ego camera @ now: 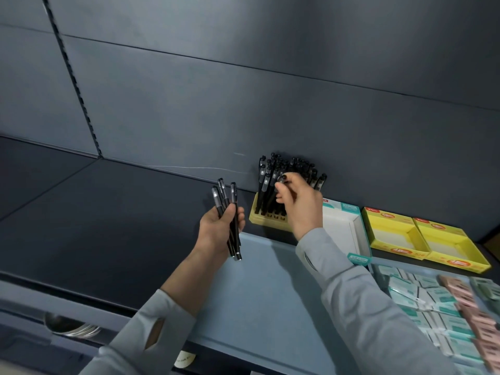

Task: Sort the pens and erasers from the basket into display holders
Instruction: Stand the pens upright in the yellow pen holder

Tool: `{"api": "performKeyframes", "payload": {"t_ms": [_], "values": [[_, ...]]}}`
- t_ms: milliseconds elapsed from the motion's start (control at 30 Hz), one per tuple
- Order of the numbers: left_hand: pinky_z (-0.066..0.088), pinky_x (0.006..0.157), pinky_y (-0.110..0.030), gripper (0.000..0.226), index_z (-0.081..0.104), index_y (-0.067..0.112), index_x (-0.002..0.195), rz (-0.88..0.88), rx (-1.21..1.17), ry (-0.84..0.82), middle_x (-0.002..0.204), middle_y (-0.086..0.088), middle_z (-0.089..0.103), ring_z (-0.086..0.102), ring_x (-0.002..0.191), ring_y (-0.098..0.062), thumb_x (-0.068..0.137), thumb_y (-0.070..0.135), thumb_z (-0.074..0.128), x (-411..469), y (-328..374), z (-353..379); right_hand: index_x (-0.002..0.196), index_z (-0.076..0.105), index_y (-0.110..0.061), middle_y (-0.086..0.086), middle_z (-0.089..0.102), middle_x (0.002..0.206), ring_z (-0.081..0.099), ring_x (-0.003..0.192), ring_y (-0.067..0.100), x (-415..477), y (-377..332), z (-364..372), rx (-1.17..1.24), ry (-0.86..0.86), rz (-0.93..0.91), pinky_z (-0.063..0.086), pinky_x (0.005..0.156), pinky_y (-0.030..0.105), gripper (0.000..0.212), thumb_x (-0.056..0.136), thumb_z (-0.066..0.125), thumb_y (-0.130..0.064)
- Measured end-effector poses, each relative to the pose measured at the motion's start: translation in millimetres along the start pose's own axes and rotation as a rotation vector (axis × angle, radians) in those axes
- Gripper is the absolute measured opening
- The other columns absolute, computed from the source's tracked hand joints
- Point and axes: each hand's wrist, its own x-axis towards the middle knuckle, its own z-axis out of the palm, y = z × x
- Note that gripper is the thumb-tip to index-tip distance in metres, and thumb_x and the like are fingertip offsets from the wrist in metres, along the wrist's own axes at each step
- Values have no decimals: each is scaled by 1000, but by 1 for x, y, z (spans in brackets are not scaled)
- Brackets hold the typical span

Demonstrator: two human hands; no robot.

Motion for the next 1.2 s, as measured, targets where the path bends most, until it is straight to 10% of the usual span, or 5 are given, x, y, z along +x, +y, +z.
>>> {"api": "performKeyframes", "payload": {"t_ms": [400, 700, 900, 1200], "values": [[58, 75, -27, 17, 60, 2, 109, 50, 129, -112, 91, -9, 74, 71, 87, -19, 98, 11, 52, -10, -9, 8, 82, 60, -20, -8, 66, 69, 64, 64, 18, -5, -6, -2, -157, 49, 48, 50, 64, 32, 33, 89, 59, -52], [57, 86, -36, 17, 64, 6, 109, 104, 345, -174, 96, -11, 74, 72, 91, -21, 98, 13, 53, -12, -17, 19, 85, 67, -16, -7, 65, 75, 56, 66, -2, -18, -17, -4, 120, -186, 79, 42, 62, 9, 12, 89, 67, -27], [56, 72, -26, 14, 55, 14, 110, 95, 278, -92, 96, -4, 75, 71, 79, -14, 102, 19, 45, -7, -14, 12, 90, 63, -25, -6, 66, 77, 67, 73, 19, -8, 4, -14, 92, -38, 120, 57, 69, 49, 16, 88, 56, -39], [43, 52, -23, 9, 47, 12, 108, 78, 250, -1, 86, -5, 64, 46, 59, -10, 103, 12, 39, -3, -11, 9, 105, 66, -18, 1, 72, 85, 69, 76, 21, 4, 4, -17, -29, 125, 16, 56, 77, 41, 17, 94, 56, -27]]}}
